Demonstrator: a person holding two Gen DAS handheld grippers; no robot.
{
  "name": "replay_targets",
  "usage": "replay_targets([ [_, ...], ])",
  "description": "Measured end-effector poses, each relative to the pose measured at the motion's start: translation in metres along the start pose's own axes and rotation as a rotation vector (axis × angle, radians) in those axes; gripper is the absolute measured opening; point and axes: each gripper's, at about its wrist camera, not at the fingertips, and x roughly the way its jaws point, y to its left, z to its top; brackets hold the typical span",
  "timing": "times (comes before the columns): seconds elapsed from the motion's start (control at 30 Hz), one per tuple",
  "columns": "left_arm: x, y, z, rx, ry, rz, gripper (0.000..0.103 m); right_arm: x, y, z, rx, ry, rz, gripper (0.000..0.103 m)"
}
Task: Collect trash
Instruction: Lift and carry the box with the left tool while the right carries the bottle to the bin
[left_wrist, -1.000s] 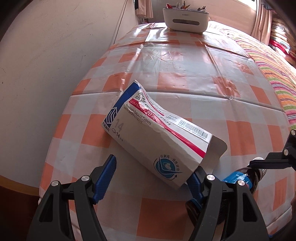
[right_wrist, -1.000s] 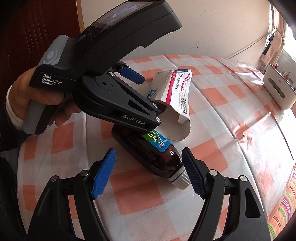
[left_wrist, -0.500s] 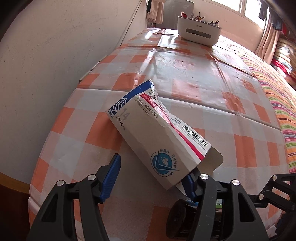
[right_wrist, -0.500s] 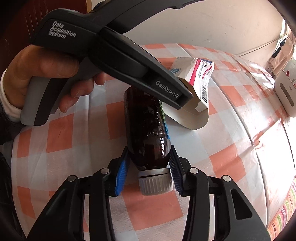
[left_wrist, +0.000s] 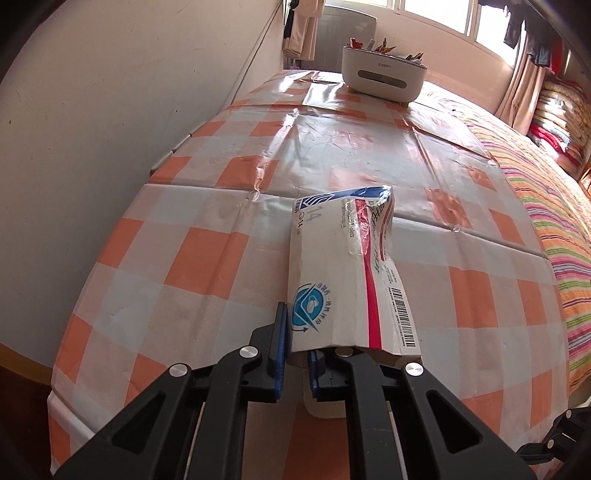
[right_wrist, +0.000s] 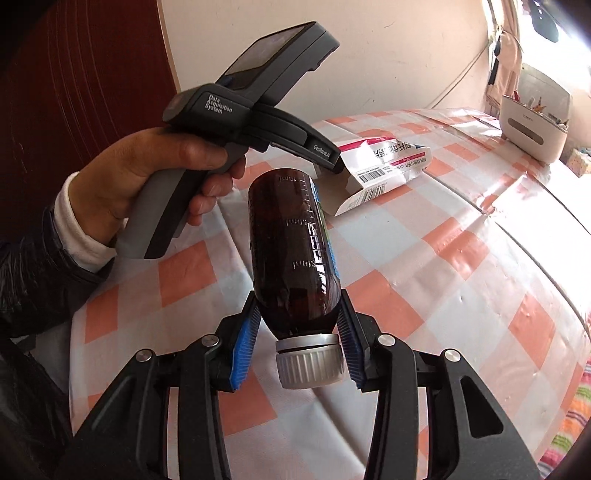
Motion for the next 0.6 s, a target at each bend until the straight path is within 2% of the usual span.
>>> replay_targets([
  [0.13, -0.012, -0.002, -0.007, 0.003, -0.023, -0.018, 0.008, -0.023, 0.006, -0.010, 0.102, -0.076, -0.004, 0.040],
  [0.33, -0.044, -0.007, -0.016, 0.009, -0.084, -0.058, 0.008, -0.042, -0.001, -0.023, 0.214, -0.121, -0.043, 0.040],
  [0.6, -0.077, -0.022, -0.032, 0.049, -0.138, -0.106, 0.008, -0.066, -0.006, -0.031, 0.282, -0.175, -0.136, 0.040],
])
